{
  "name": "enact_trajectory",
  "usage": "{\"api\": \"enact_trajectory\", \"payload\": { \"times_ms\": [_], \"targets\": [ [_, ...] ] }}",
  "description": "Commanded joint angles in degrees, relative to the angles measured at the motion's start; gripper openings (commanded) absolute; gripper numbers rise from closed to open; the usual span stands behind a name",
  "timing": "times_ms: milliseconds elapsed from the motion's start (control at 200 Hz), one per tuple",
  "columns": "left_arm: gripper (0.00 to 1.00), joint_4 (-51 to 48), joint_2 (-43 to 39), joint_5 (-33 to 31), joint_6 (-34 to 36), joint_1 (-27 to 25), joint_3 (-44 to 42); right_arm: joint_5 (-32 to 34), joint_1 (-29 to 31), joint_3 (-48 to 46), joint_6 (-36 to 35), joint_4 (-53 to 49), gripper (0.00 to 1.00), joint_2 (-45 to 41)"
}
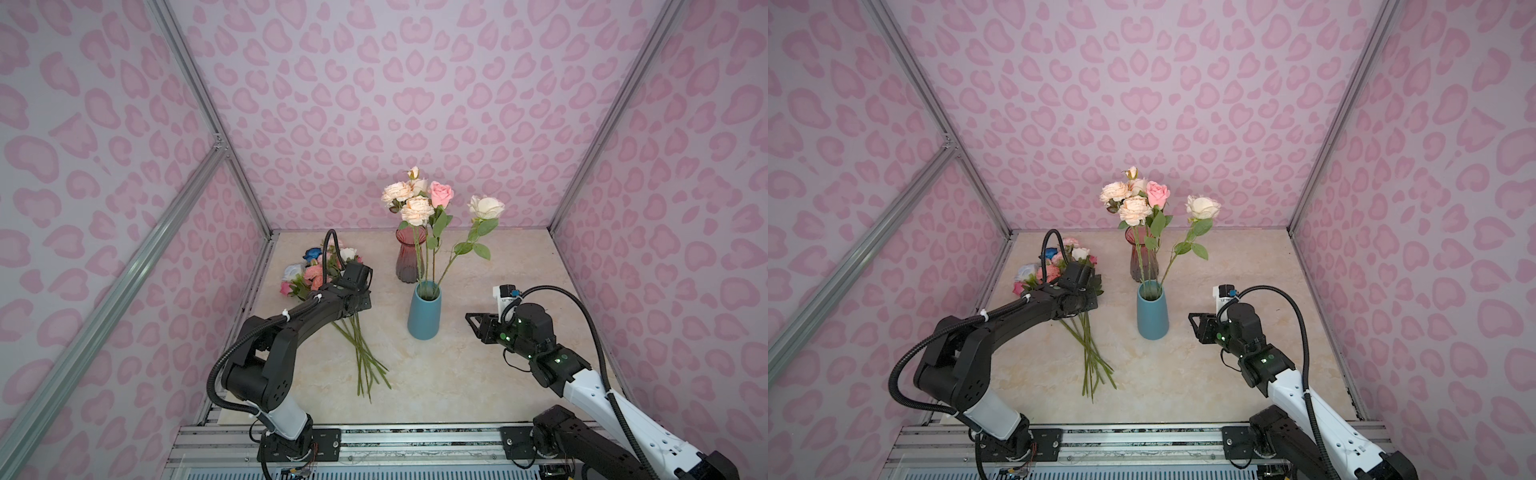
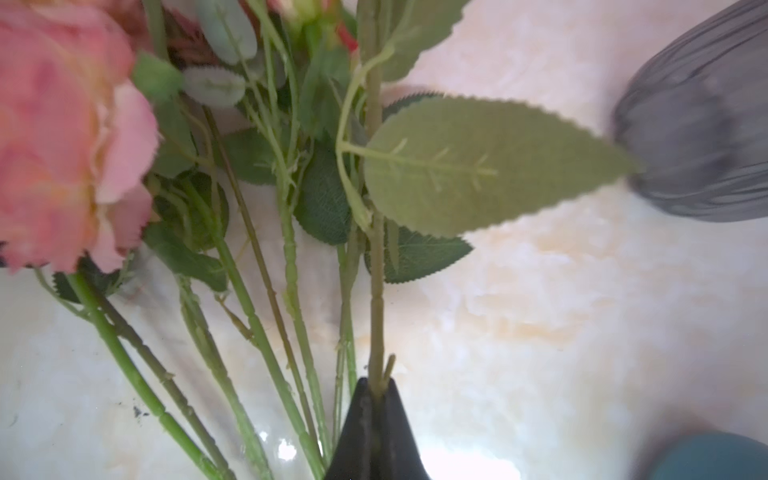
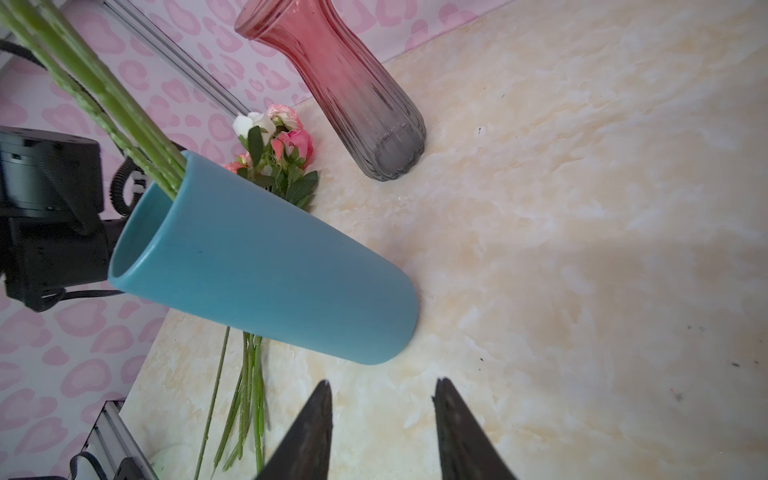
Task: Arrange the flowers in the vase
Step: 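Grasp another white rose stem in the pile with the left gripper, then lift the white rose stem upright toward the teal cup with the left gripper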
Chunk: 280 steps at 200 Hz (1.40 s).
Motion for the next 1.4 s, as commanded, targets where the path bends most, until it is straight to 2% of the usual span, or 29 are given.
{"api": "enact_trajectory", "payload": {
  "times_ms": [0, 145, 250, 370, 555, 715, 935, 1155, 1300, 1395],
  "targets": [
    [0.03, 0.3, -5.4, 3.0, -0.9, 0.0, 0.8, 0.2, 0.0, 0.8, -0.3, -0.4, 0.42, -0.1],
    [0.03, 0.1, -13.6, 2.9, -0.7, 0.0, 0.9, -0.6, 0.1, 2.2, -0.1, -0.7, 0.42, 0.1],
    [0.03, 2.3, -20.2, 2.9, 0.6, 0.0, -0.6, -4.0, 0.1, 3.4, -0.3, -0.5, 0.45, 0.3],
    [0.03, 9.7, -30.0, 3.2, 2.5, -0.1, -5.6, -11.3, 0.2, 3.8, -0.7, 0.9, 0.55, 0.2],
    [0.03, 23.0, -45.3, 5.5, 5.6, -0.1, -14.2, -20.5, 0.7, 2.4, 0.3, 2.1, 0.65, 0.7],
    [0.03, 34.3, -52.2, 8.7, 6.6, -0.2, -17.1, -18.4, 1.9, 2.1, 1.1, 1.7, 0.66, 2.0],
    [0.03, 41.2, -46.9, 14.2, 8.7, -2.3, -9.5, -13.3, 2.0, 0.7, 2.7, 4.2, 0.65, 0.7],
    [0.03, 50.4, -37.1, 9.6, 21.7, -13.1, 0.5, -10.4, 1.9, 0.1, 2.0, 2.7, 0.65, -1.6],
    [0.03, 55.6, -29.9, 8.6, 26.3, -16.1, 6.4, -8.9, 1.6, 0.4, 1.1, 1.4, 0.65, -2.8],
    [0.03, 57.8, -25.8, 9.0, 26.4, -16.6, 9.9, -9.0, 1.4, 0.4, 0.9, 1.0, 0.65, -3.1]
  ]
}}
